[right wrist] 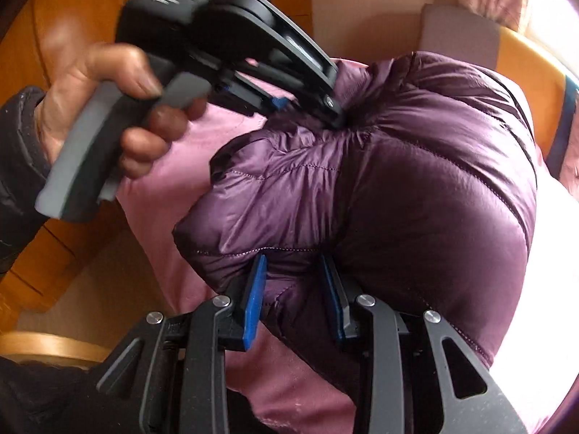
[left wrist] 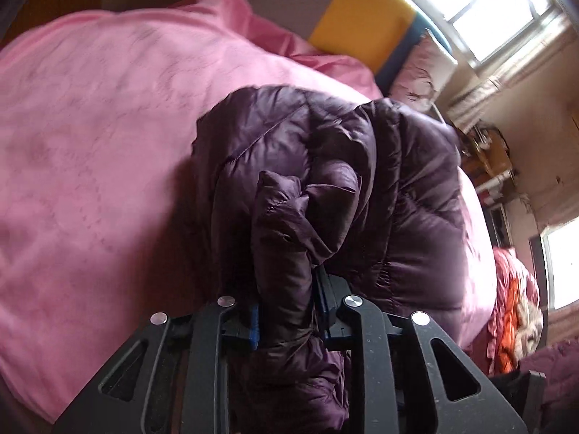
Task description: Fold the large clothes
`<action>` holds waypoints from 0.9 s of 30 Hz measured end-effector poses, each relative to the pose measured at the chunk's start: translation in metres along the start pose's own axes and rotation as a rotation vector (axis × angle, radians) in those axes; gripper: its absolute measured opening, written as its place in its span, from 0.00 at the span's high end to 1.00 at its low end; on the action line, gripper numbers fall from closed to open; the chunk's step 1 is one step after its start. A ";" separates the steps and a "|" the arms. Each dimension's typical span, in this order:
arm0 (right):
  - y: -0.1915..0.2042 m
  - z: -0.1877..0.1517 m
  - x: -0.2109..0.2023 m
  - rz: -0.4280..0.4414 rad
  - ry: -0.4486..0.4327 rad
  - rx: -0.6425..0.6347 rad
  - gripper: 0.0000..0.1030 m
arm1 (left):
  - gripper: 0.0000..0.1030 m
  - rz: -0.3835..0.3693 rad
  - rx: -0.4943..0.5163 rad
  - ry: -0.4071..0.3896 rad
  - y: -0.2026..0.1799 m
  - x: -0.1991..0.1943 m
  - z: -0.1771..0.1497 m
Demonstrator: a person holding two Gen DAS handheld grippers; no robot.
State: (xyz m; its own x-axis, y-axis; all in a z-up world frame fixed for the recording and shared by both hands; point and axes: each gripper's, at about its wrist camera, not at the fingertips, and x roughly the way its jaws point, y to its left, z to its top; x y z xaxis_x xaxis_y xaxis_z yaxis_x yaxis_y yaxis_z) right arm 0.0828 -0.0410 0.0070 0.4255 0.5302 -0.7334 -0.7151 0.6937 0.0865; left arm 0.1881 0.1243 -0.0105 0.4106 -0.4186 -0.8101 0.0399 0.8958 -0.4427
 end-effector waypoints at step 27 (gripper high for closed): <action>-0.161 0.126 0.087 -0.156 0.071 0.328 0.40 | 0.54 0.139 0.102 -0.197 0.018 0.005 -0.036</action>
State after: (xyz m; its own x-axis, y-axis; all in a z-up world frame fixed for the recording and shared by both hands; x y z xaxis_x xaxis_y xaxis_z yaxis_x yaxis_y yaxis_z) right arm 0.3050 -0.0448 0.0143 0.4682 0.3784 -0.7985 -0.4240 0.8891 0.1727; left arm 0.1580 0.1329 -0.0368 0.5873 -0.2624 -0.7656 0.0581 0.9572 -0.2835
